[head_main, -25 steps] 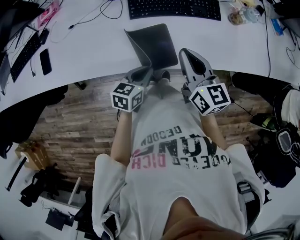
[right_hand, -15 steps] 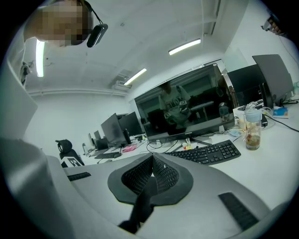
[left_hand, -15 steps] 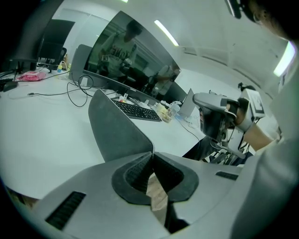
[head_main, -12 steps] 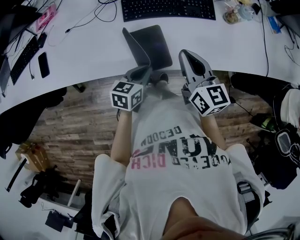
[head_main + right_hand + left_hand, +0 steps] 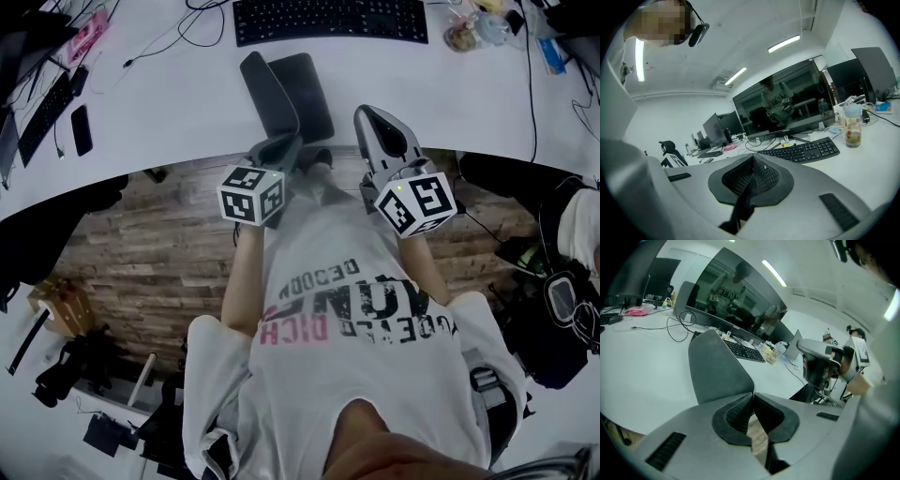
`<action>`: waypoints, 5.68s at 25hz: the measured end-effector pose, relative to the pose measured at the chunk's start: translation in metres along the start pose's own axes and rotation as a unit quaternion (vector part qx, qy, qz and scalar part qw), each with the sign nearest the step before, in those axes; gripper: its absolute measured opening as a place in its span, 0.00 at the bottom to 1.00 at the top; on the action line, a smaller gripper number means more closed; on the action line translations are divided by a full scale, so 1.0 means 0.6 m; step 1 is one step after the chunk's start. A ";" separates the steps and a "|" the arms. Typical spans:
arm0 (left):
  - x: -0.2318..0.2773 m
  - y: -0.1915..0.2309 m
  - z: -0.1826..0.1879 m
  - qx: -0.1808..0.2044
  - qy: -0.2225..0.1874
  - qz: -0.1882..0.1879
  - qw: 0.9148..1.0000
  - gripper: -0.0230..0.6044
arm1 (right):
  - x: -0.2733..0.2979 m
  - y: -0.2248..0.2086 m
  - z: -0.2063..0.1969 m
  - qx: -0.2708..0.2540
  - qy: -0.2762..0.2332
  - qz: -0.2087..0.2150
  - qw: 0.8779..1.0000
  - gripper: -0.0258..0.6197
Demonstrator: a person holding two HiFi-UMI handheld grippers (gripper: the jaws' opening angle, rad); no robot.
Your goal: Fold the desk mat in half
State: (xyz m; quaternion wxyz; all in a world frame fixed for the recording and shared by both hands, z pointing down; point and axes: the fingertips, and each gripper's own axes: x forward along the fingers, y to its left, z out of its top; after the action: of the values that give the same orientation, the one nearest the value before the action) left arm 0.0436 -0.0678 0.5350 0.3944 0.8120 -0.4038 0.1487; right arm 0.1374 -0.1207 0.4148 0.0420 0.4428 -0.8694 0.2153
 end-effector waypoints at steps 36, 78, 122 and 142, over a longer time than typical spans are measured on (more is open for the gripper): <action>0.140 -0.062 -0.018 -0.016 0.055 -0.002 0.998 0.06 | 0.006 -0.062 -0.011 0.020 0.020 -0.005 1.000 0.04; 0.230 -0.089 -0.063 -0.028 0.117 -0.009 0.993 0.06 | -0.002 -0.099 -0.014 0.041 0.021 -0.024 0.999 0.04; 0.201 -0.076 -0.007 -0.017 0.047 0.040 0.998 0.04 | -0.037 -0.101 -0.020 0.045 0.015 -0.044 0.998 0.04; 0.110 -0.056 0.147 0.042 -0.094 0.052 0.993 0.04 | -0.025 -0.086 -0.004 0.025 0.003 -0.040 0.999 0.04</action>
State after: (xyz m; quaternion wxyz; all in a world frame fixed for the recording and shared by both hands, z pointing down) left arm 0.1042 -0.1581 0.4979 0.3116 0.8163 -0.4740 0.1090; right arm 0.1868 -0.1350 0.4303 0.0416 0.4776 -0.8451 0.2366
